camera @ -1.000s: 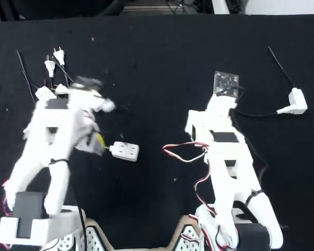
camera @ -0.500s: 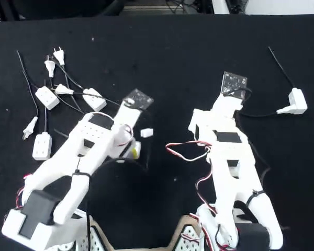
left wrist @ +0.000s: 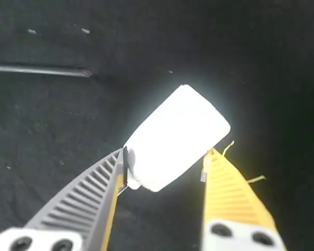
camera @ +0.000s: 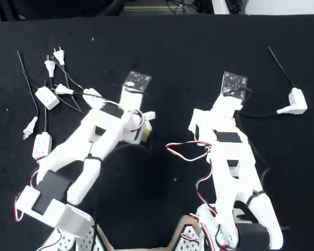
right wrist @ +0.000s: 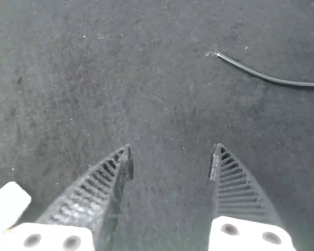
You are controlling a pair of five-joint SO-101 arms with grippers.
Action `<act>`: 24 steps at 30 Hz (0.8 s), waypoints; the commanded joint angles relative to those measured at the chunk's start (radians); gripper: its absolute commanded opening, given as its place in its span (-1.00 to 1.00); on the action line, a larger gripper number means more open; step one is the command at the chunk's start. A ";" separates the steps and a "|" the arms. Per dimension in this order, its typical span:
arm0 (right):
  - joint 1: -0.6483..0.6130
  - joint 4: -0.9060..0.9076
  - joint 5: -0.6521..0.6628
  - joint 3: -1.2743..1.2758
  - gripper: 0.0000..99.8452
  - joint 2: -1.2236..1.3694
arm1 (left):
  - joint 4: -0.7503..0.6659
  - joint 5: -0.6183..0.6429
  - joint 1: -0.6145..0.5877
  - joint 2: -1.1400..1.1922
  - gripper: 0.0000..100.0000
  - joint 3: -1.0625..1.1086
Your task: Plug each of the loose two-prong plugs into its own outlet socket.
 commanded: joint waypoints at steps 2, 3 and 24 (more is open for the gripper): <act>0.006 0.000 -0.008 -0.041 -0.56 -0.045 | 0.163 0.014 0.024 -0.006 -0.52 -0.122; 0.006 0.000 -0.008 -0.041 -0.56 -0.045 | 0.190 0.014 0.019 -0.006 -0.52 -0.142; 0.006 0.002 -0.008 -0.039 -0.56 -0.044 | 0.258 0.014 -0.128 -0.052 -0.52 -0.171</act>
